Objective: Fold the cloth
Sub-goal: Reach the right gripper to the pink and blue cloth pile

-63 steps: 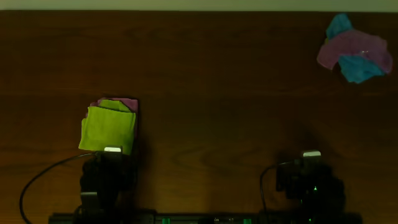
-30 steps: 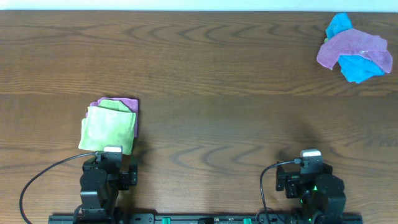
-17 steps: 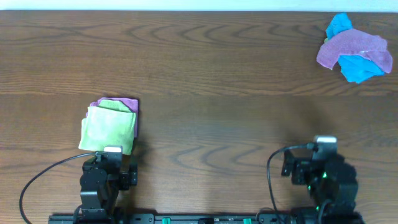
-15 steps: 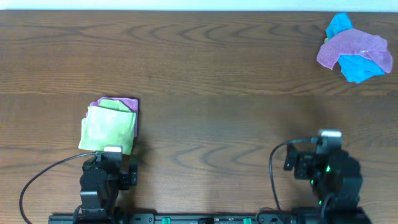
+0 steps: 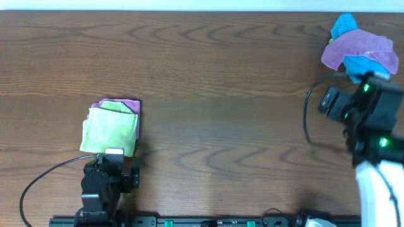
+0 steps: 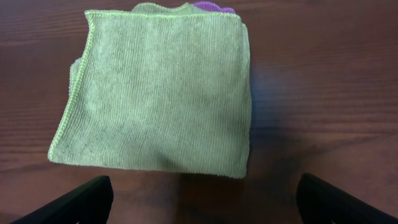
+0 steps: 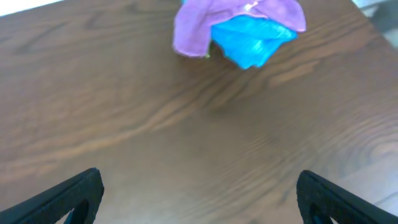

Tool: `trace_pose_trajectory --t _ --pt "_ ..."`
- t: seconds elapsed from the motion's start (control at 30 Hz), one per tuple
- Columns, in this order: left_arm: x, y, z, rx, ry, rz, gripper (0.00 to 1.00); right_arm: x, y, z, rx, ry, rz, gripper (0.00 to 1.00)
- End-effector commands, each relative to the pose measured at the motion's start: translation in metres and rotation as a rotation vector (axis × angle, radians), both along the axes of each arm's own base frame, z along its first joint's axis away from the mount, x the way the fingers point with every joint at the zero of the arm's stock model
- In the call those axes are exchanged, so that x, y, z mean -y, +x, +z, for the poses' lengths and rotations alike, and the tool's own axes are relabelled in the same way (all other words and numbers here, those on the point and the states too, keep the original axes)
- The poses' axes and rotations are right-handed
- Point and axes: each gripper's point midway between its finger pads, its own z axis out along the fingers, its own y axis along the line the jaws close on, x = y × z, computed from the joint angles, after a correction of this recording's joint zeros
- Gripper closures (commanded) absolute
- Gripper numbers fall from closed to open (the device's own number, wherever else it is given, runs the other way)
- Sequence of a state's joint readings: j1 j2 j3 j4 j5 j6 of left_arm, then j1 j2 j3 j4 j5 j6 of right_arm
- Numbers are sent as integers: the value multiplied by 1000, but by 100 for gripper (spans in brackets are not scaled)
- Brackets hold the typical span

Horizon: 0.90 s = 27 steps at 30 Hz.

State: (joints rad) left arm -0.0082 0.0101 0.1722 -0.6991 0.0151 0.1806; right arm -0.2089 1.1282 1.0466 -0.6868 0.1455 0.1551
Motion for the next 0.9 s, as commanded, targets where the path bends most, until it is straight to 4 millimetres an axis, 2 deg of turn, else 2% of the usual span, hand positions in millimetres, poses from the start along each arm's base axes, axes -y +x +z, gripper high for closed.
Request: trace_pose_trajectory --t 0.0,0.2,0.37,0.47,0.63,0.77,0.87 --pt "-1 -1 -6 -12 -4 5 5 23 22 10 6 12 -69 1" --pt "-1 -1 -6 -12 -4 5 5 64 68 25 28 3 -118 1" --pt "-1 -1 -6 -12 -4 5 5 80 103 34 99 -18 -106 1" --pt "-1 -1 -6 -12 -4 5 5 76 110 31 109 2 -79 1" --pt "-1 -1 -6 -12 -4 5 5 76 107 25 84 9 -80 1" --pt "-1 -1 -6 -12 -4 5 5 88 118 26 119 -19 -109 1" --pt "-1 -1 -6 -12 -4 5 5 104 124 11 123 24 -172 1"
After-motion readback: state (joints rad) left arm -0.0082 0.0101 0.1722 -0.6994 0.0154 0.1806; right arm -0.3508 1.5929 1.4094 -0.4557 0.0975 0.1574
